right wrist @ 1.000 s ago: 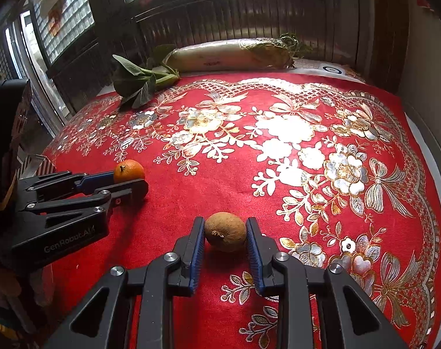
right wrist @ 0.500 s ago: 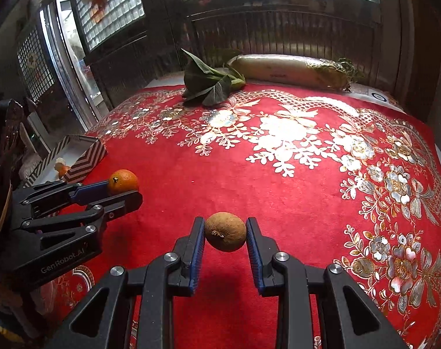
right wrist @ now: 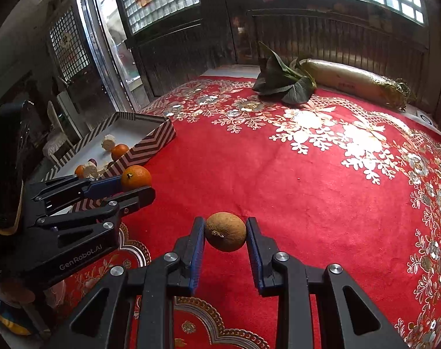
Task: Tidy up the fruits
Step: 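Carry both oranges over the white tray with both tools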
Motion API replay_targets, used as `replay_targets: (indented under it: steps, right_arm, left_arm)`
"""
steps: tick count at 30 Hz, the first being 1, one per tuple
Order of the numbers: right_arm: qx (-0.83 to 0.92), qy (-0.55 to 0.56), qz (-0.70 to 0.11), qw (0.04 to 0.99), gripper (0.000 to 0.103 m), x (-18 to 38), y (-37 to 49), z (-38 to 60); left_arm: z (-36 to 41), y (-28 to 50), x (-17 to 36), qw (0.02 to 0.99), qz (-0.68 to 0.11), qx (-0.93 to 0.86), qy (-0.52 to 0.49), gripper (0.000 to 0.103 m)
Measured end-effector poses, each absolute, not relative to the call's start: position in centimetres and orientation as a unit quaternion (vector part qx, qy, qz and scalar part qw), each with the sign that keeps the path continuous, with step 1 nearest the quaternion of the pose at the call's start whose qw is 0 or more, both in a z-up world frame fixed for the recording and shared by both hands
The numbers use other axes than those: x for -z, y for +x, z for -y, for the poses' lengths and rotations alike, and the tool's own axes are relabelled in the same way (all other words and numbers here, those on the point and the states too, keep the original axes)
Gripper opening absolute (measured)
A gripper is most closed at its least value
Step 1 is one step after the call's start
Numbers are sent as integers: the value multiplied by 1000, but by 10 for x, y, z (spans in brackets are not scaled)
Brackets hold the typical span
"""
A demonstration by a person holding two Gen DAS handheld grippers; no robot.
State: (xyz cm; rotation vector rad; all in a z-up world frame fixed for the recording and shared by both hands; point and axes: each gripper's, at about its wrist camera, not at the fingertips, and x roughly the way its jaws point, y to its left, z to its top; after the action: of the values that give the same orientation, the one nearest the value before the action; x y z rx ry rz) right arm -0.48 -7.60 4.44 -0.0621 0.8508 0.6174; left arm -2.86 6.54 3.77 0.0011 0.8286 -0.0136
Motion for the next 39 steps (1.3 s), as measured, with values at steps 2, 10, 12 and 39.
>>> replay_targets:
  steps: [2, 10, 12, 39]
  right_arm:
    - [-304, -38, -404, 862, 27, -47, -7, 64]
    - [-336, -62, -400, 851, 27, -52, -14, 20]
    - [-340, -68, -399, 848, 27, -52, -16, 13]
    - [-422, -120, -379, 815, 27, -68, -28, -77]
  left_arm:
    - [-75, -34, -40, 918, -397, -2, -4, 31]
    - [-107, -50, -48, 923, -384, -30, -18, 31]
    - [-111, -51, -50, 923, -384, -30, -23, 31]
    - [-210, -68, -50, 910, -394, -113, -64, 31]
